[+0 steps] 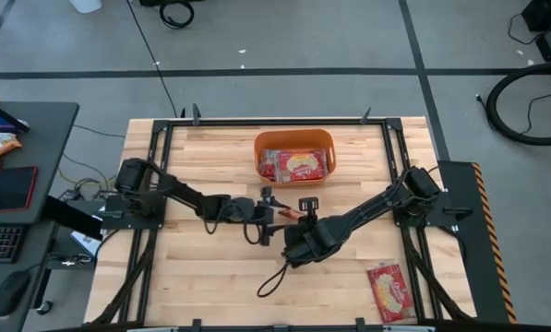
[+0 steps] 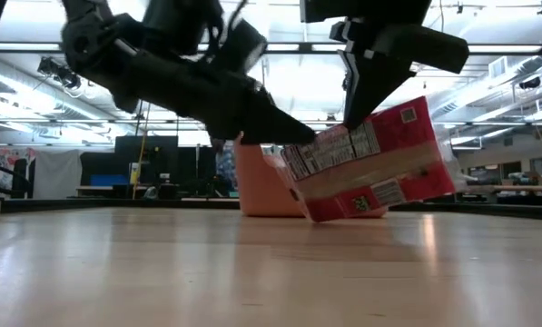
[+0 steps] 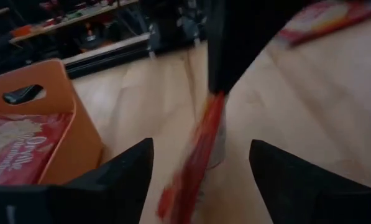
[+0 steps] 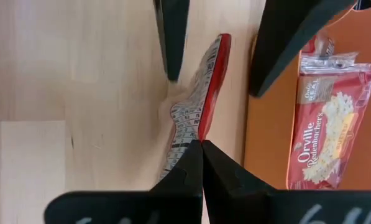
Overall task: Sort popcorn bags into baskets
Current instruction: Put the top red popcorn bag into the orange bin
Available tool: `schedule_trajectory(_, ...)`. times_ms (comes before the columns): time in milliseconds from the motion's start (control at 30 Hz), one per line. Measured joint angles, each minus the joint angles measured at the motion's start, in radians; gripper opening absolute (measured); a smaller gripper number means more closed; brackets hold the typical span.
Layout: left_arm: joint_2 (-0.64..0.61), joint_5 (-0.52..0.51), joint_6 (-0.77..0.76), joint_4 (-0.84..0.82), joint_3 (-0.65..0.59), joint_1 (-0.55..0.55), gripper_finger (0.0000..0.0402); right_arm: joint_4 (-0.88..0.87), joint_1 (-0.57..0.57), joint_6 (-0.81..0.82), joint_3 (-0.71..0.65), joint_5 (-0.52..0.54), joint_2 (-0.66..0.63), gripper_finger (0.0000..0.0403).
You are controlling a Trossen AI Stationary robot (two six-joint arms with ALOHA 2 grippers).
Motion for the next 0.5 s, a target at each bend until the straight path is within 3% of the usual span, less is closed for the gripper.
schedule_trajectory(233, 0.035, -0.007, 0.021, -0.194, 0.088, 0.004, 0.0223, 0.004, 0.0, 0.0, 0.0, 0.0, 0.0, 0.0002)
schedule_trajectory(333, 0.035, -0.01, 0.017, -0.279, 0.119, 0.004, 0.0182, 0.008, 0.001, 0.003, 0.0, -0.003, 0.0, 0.0003)
schedule_trajectory(500, 0.035, -0.018, 0.015, -0.286, 0.127, 0.004, 0.0104, 0.026, 0.001, 0.027, 0.0, -0.027, 0.0, 0.0018)
